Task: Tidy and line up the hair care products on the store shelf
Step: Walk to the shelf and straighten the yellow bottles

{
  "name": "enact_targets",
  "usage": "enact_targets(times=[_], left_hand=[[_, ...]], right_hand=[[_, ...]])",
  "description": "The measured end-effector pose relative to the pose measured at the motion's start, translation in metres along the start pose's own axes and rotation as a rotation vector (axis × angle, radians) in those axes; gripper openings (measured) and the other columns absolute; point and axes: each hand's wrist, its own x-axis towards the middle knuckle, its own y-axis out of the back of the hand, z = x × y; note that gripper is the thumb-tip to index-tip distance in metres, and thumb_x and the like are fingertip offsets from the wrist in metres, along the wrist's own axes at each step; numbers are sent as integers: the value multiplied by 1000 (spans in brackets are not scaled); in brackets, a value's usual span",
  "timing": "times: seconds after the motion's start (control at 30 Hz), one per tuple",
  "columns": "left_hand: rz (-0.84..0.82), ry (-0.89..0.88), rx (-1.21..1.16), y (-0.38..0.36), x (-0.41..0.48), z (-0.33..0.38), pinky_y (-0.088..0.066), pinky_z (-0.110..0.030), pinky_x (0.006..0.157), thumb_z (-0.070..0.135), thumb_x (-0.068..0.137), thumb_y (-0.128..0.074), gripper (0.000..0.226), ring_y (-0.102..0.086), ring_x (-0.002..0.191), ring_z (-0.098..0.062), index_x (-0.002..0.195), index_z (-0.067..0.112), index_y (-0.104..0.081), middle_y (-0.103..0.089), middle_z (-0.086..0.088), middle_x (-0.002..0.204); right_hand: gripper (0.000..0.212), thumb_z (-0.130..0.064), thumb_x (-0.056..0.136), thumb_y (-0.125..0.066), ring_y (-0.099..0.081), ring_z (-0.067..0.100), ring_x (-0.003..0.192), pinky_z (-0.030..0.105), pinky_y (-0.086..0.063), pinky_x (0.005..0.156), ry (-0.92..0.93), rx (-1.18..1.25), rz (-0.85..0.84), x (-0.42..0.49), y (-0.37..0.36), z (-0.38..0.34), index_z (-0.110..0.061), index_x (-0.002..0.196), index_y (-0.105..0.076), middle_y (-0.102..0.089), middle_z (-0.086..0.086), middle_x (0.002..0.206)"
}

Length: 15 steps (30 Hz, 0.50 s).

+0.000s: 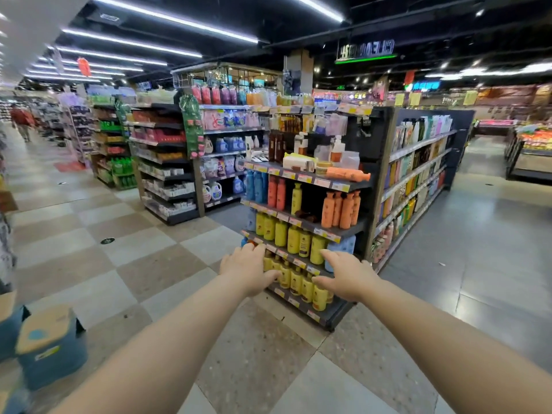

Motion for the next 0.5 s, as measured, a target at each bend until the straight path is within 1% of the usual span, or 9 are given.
enact_targets(times=[0.17,0.3,0.4,0.5], left_hand=[[-41,13,4,-13,75,-39,-41,-44,99,71,80,-40,74,-43,125,-27,135,23,-35,-46,-4,137],[-31,44,-6,-19,140,-72,-39,-43,103,69,81,-41,74,-40,129,-25,138,24,-32,-42,-3,141],[-22,61,9,-17,197,-95,-37,-42,102,66,83,-41,72,-40,130,-25,139,23,-30,-41,-3,143],[-21,70,20,-12,257,-115,-35,-41,105,64,85,-41,74,-36,133,-23,144,23,-23,-36,-2,146]], right_hand=[[71,-57,88,-46,-26,22,141,55,-23,111,-21,-8,-10,88,-4,-16,-29,148,-18,-27,-3,154],[71,-57,89,-45,-25,23,142,53,-24,111,-1,-15,-9,169,-10,-25,-29,147,-18,-26,-2,155],[72,-57,88,-47,-24,24,142,50,-26,113,20,0,9,239,-13,-34,-28,148,-18,-26,-1,155],[73,-58,87,-47,-24,22,143,51,-25,114,38,30,21,313,-10,-41,-30,148,-18,-26,-2,155]])
